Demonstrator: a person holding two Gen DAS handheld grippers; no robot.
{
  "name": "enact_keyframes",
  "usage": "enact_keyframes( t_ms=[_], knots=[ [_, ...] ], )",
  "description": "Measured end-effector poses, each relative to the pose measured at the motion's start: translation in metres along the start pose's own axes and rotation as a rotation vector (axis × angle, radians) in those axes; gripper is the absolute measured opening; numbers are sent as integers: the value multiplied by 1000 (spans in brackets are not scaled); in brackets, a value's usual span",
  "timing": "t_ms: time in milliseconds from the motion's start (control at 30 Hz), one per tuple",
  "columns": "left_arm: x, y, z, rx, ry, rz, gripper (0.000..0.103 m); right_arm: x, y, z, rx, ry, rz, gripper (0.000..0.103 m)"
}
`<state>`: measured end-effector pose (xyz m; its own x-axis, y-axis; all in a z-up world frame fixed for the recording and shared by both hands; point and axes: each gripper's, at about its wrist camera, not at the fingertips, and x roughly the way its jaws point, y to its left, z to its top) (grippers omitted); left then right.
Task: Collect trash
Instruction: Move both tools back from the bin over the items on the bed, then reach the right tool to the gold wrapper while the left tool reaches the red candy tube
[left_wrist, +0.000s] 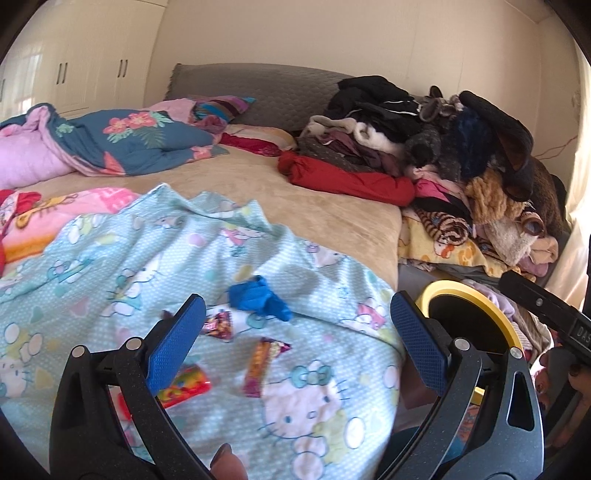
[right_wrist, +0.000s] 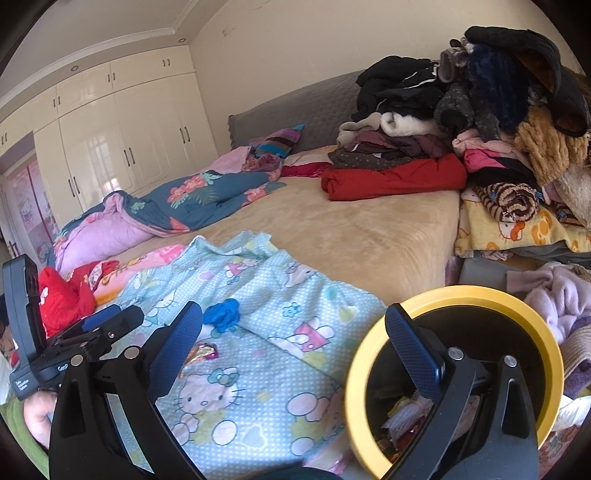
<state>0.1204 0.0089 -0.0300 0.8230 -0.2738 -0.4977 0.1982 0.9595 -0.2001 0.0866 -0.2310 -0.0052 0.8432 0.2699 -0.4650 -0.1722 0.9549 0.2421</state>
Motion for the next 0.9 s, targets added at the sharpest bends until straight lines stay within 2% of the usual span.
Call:
enact_keyframes(
  t_ms=[900],
  knots=[
    [-12, 79, -7, -119, -6, 95, 92, 41, 76, -16, -106, 93, 103, 96]
  ],
)
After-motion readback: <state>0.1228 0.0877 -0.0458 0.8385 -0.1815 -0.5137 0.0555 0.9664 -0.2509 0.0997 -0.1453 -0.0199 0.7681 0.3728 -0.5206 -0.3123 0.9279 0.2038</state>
